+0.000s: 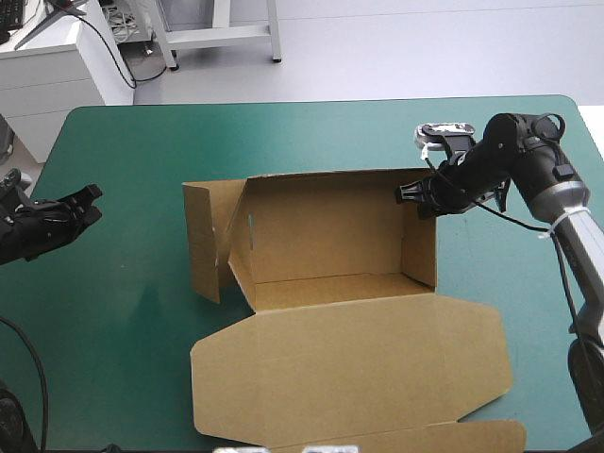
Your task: Fold the box
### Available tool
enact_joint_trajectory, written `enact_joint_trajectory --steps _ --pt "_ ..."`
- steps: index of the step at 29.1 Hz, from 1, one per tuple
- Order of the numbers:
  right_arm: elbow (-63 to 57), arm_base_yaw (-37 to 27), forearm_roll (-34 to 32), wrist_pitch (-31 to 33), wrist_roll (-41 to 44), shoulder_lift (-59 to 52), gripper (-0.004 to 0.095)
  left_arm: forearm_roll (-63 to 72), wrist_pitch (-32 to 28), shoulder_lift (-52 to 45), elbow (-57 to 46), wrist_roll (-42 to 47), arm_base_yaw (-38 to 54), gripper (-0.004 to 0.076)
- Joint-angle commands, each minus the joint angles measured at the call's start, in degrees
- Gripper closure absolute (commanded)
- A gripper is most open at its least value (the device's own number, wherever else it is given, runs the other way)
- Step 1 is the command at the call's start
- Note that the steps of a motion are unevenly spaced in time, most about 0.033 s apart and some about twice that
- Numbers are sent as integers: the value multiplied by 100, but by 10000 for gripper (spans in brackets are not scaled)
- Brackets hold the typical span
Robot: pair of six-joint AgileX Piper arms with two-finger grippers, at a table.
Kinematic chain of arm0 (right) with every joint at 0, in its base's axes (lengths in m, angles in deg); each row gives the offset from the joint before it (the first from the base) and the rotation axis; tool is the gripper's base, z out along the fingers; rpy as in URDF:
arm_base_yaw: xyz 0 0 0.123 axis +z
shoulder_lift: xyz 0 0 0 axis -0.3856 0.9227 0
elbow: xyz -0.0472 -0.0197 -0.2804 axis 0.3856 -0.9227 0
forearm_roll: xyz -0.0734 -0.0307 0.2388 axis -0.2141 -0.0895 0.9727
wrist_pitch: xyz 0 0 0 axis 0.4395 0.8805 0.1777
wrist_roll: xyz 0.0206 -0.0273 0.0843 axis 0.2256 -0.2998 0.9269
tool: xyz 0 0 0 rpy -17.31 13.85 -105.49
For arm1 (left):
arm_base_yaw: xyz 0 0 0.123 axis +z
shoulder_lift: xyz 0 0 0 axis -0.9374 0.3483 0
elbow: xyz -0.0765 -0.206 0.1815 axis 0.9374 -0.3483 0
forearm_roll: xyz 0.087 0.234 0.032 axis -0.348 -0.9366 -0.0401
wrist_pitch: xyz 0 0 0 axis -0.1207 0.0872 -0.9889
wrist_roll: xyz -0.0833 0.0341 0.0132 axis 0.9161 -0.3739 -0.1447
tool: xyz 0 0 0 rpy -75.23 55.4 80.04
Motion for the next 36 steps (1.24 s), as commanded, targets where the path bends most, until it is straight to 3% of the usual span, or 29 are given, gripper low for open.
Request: enact_joint_trajectory --steps 1,9,20,23,25,28,31,33,35,36 --pt "205 -51 110 -98 24 -120 906 378 -87 -182 134 43 4 732" --pt "228 -51 73 -77 -76 484 907 546 -89 -182 134 43 4 732" --pt "567 -51 453 -1017 -453 903 905 546 -89 -182 134 19 4 732" --pt "567 -51 467 -1079 -525 903 859 546 -89 -182 134 19 4 732" --pt "567 -51 478 -1057 -521 903 768 546 -89 -182 134 19 4 732" --pt "567 -51 531 -1047 -521 903 557 546 -89 -182 134 19 4 732" --pt "638 -51 531 -945 -530 903 254 546 -89 -182 134 19 4 732" --pt "751 -51 531 -874 -530 903 117 546 -89 -182 134 19 4 732" --pt "1066 -51 531 -659 -297 903 28 546 -89 -182 134 19 4 732" --pt "1209 -51 504 -547 -187 903 29 546 -89 -182 134 19 4 732"
